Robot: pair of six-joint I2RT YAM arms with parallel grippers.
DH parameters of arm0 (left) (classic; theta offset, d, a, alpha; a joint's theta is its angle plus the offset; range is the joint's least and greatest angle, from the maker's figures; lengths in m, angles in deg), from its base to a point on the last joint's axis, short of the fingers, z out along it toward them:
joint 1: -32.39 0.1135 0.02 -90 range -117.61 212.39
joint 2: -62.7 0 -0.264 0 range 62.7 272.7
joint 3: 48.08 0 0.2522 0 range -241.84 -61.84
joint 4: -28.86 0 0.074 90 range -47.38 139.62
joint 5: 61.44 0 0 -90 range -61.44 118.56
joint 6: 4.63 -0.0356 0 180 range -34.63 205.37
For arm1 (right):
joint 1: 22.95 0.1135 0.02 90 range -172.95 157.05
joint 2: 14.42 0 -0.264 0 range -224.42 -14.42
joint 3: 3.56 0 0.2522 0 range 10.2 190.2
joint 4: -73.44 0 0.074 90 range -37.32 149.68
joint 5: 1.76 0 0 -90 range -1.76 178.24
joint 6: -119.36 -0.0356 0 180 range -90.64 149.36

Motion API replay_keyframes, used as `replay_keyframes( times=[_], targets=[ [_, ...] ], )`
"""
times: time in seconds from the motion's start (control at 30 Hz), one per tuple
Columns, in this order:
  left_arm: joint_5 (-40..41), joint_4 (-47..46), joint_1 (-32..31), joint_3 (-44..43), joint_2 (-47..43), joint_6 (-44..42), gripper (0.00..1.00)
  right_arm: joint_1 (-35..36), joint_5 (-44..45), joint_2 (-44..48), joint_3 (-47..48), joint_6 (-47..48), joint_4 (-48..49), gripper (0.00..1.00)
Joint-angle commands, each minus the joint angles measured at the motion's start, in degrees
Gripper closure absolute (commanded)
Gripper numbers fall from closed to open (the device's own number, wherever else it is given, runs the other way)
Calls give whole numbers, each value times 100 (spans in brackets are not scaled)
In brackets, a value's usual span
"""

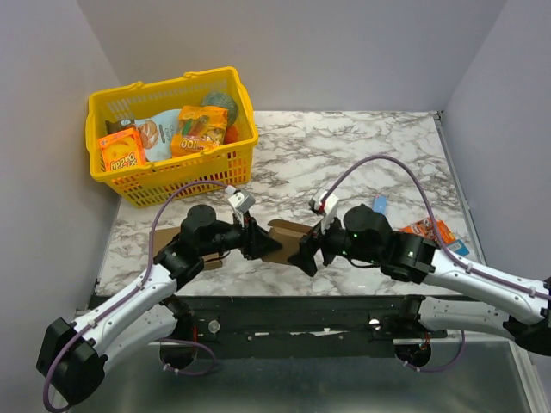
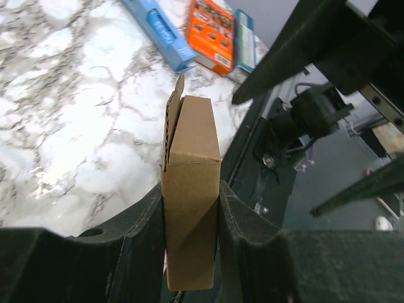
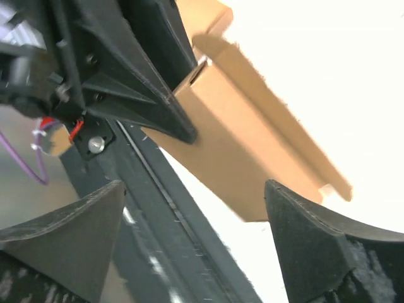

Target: Fold the paper box

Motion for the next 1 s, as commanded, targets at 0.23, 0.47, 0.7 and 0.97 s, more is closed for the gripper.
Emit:
replay_keyframes(
  times=[0.23, 0.47, 0.7, 0.97],
  targets=[
    [-1851, -293, 50, -303, 142, -341, 82, 17, 452, 36, -42, 1744, -383, 0],
    [-1656, -108, 50, -295, 116, -368, 83, 306, 380, -228, 116, 1834, -278, 0],
    [-1868, -135, 50, -259, 177, -376, 83, 324, 821, -52, 265, 2167, -260, 0],
    [-1851, -152, 50, -259, 195, -359, 83, 324, 707, -166, 380, 2238, -260, 0]
  ],
)
